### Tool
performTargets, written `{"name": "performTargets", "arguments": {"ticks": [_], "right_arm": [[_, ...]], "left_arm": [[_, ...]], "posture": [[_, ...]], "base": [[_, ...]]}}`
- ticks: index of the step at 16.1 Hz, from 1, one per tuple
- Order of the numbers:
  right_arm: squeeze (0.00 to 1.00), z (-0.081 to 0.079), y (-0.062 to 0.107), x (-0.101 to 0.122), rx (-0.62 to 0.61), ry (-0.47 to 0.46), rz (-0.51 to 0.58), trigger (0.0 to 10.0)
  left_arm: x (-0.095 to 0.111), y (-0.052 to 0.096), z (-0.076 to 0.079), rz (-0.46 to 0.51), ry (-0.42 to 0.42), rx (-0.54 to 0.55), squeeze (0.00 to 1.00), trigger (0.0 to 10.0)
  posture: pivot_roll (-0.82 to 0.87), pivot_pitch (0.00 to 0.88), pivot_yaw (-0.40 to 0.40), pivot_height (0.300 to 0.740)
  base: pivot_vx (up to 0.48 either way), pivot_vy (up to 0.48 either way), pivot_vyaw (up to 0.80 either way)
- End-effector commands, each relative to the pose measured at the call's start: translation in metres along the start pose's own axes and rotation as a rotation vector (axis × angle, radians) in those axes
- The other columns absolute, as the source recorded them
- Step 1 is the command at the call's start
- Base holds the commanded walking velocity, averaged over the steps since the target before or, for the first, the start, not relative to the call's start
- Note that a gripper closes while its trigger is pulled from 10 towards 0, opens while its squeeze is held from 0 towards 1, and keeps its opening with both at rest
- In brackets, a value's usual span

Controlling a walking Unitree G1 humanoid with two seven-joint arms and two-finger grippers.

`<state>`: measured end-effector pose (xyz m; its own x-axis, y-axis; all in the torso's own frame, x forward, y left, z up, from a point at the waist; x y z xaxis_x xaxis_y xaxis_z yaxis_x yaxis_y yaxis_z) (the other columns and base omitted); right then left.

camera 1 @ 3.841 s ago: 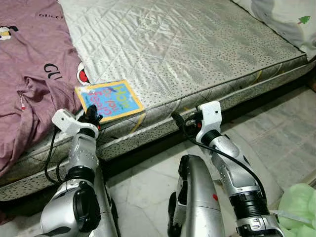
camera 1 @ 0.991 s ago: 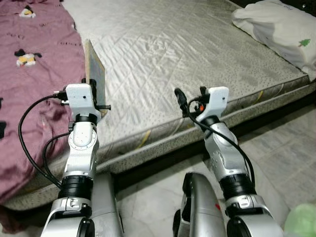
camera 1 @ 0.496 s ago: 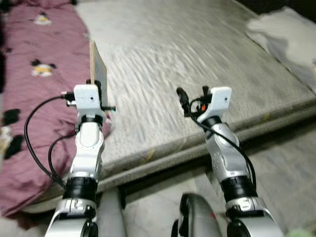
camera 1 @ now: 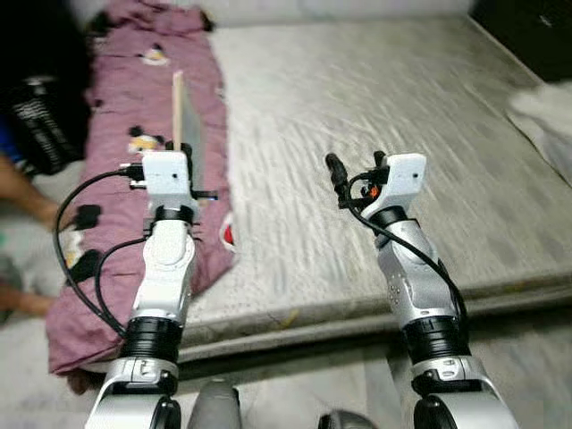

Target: Clean up the room

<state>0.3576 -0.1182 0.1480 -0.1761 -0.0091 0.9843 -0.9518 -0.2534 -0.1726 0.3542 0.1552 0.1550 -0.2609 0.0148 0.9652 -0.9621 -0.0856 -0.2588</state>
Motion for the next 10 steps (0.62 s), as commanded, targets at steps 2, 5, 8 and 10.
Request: {"name": "performTargets", "arguments": {"ticks": [2,5,8,10], "right_arm": [[0.00,-0.0027,-0.0003,-0.0007,0.004,0.002,-0.004,10.0],[0.00,-0.0004,0.0002,-0.0023,-0.011,0.015,-0.014,10.0],[0.00,0.0011,0.0029,-0.0056,-0.029,0.023,-0.027,10.0],[0.00,0.0008,0.0069,-0.0098,-0.044,0.027,-0.046,10.0]], "left_arm": [[0.0062,-0.0017,-0.0009,0.024,-0.003,-0.004,0.00,10.0],[0.0032,-0.0017,0.0014,0.006,-0.002,-0.024,0.00,10.0],[-0.0002,0.0008,0.0032,-0.004,-0.012,-0.038,0.00,10.0],[-0.0026,0.0047,0.0045,-0.016,0.000,-0.050,0.00,10.0]], "posture": [[0.01,0.000,-0.022,0.740],[0.01,0.000,-0.022,0.740],[0.01,0.000,-0.025,0.740],[0.00,0.000,-0.022,0.740]], "base": [[0.000,0.000,0.00],[0.000,0.000,0.00],[0.000,0.000,0.00],[0.000,0.000,0.00]]}}
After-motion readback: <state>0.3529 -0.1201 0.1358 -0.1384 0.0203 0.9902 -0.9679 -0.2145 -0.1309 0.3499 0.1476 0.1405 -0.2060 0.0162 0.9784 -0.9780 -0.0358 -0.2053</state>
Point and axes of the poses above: a point about 5 cm out from each wrist's last joint towards the gripper, its own y axis pointing back from the gripper into the wrist, its own x axis along the axis of the wrist's last joint, z = x × y, the point moved 2 cm from there along -y, pointing out of the wrist towards the gripper, and after that the axes turned 8 degrees about y, right-handed, at the moved point
